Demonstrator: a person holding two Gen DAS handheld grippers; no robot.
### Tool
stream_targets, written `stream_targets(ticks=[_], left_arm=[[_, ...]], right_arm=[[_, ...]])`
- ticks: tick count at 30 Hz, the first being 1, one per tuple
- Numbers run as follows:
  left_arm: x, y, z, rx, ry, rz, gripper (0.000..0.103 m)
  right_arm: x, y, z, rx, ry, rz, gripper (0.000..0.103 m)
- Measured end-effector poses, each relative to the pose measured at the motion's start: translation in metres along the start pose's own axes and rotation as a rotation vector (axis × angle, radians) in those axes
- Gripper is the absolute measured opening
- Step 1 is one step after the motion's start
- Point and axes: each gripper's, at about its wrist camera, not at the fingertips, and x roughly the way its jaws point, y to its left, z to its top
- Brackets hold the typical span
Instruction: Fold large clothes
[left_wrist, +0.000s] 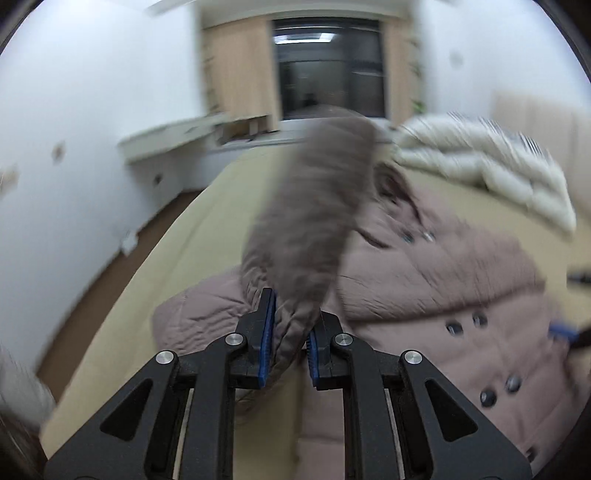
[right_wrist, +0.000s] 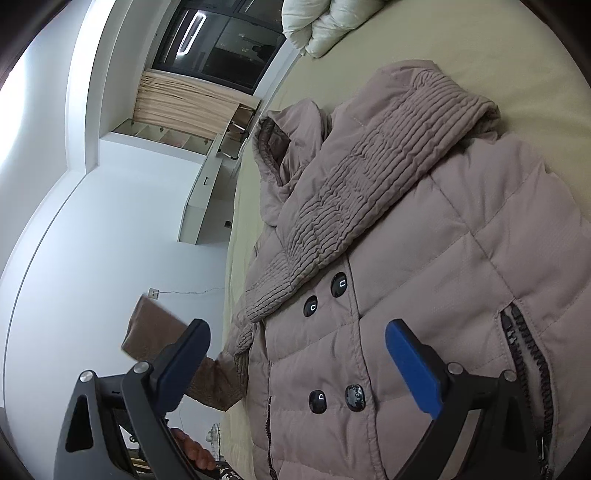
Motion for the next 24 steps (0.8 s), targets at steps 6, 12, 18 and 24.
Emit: stream_targets(ticks=[6,12,18,24], left_arm=[[0.012,-0.084,-0.029,0.202,0.029,-0.058,0.014],[0.008,-0.036,-0.045,0.219,-0.001,-0.025,0.014],[0.002,-0.032,-0.042,0.232,-0.044,-0.027,0.014],[0.005,-0.027,-0.042,0.213,-0.035,-0.031,0.014]], right_arm=[[0.032,0.009,0.01,0.057,0.132,0.092,0.099],[0.111,0.011,-0.01,0.237,0.386,0.156,0.099],[0.166,0.001,-0.03,0.402,0.47,0.229,0.083],[0.179,0.026,-0.02,0.31,0.481,0.226,0.03]])
